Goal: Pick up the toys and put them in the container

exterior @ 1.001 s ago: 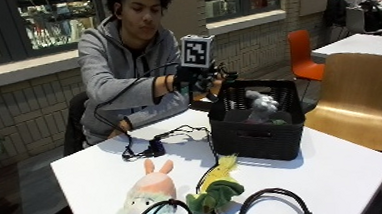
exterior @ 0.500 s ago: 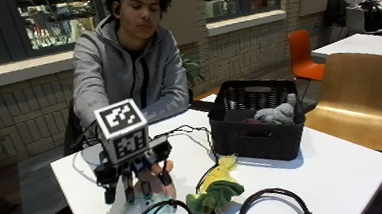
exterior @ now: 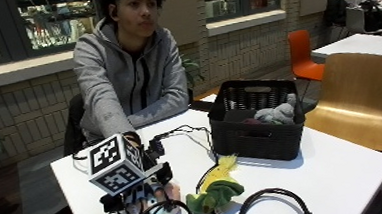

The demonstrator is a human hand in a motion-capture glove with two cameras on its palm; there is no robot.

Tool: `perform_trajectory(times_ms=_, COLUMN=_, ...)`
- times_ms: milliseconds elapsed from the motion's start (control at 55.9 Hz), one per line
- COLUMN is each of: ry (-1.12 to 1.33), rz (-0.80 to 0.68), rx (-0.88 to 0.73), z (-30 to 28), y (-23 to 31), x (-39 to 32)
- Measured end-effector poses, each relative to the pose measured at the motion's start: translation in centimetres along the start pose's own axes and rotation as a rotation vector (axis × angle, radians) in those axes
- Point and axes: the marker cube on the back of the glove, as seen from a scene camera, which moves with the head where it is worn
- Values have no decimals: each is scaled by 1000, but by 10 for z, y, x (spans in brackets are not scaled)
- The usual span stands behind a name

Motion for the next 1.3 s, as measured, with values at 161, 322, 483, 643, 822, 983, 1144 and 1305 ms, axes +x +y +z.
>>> perform_trajectory(times_ms=161, ry=60, rz=-38, rx=81, z=-3, y=4, x=-7)
perform_trajectory(times_ms=322, ry=146, rz=-106, rx=137, z=-13, y=14, x=-18)
perform_trajectory(times_ms=483, ry=60, rz=-248, rx=164, z=-48, y=44, x=-53)
perform_trajectory(times_ms=643, ry=47, rz=-612, rx=145, z=-64, y=128, x=-160)
perform_trajectory(times_ms=822, ry=11, rz=-910, rx=-23, z=-37, y=203, x=-282)
perform_trajectory(times_ms=983, ry=158, rz=-1011, rx=-111, z=9, y=242, x=-342)
perform_trajectory(times_ms=1144, ry=295, rz=-1048, rx=-212, z=25, y=255, x=-353)
perform_trajectory(times_ms=1305, ry=233, rz=-991, rx=-167, z=5, y=234, x=-332)
